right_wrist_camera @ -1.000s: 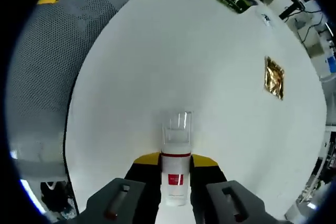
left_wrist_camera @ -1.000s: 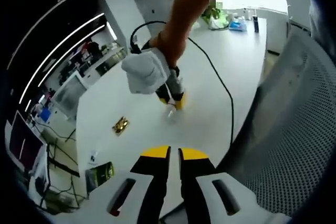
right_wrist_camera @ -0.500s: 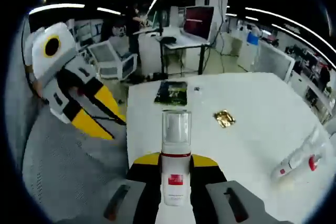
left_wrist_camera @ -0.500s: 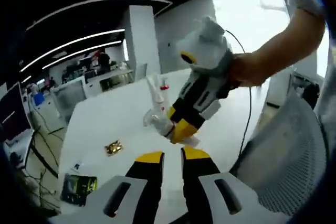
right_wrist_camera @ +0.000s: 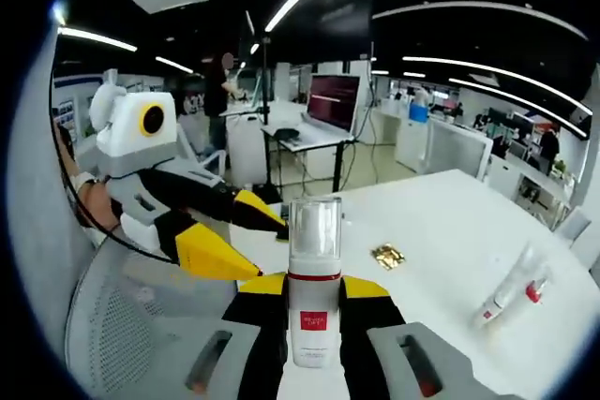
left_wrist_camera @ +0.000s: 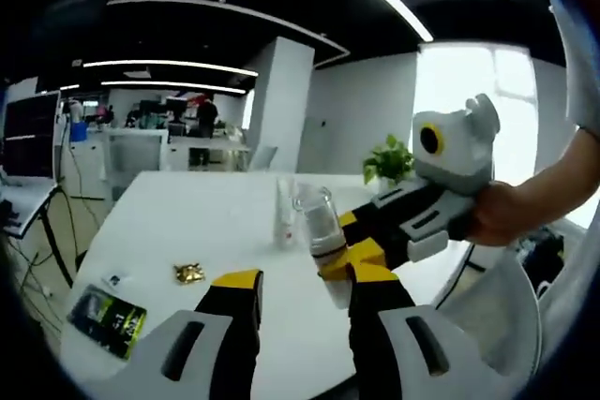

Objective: Arrange the skincare products in the storage area until every visible bottle or jar stands upright without overlapping.

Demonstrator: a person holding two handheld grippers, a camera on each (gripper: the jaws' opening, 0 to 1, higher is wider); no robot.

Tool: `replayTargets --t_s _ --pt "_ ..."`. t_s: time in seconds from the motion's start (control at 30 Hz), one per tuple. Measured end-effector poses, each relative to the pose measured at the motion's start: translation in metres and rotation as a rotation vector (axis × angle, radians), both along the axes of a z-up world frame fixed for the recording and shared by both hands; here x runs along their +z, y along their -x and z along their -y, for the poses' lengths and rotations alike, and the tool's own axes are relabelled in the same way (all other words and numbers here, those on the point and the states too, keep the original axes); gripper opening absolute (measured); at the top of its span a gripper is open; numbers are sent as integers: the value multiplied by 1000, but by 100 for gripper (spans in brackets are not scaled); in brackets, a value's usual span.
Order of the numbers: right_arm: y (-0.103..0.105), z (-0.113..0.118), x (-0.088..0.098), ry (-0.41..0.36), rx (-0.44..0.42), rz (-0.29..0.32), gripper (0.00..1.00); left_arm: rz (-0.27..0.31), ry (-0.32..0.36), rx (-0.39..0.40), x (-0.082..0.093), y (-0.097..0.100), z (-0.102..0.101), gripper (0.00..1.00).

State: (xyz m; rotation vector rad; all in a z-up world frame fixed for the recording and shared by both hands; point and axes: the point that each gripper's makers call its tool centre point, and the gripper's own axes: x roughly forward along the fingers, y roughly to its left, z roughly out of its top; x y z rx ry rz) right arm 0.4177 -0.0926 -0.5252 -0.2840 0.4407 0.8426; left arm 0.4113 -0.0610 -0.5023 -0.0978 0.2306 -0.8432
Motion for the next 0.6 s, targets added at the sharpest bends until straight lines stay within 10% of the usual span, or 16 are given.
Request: replayTargets --t_s 0.6 --pt "20 -39 6 103 131 144 13 -14 87 -48 13 8 5 21"
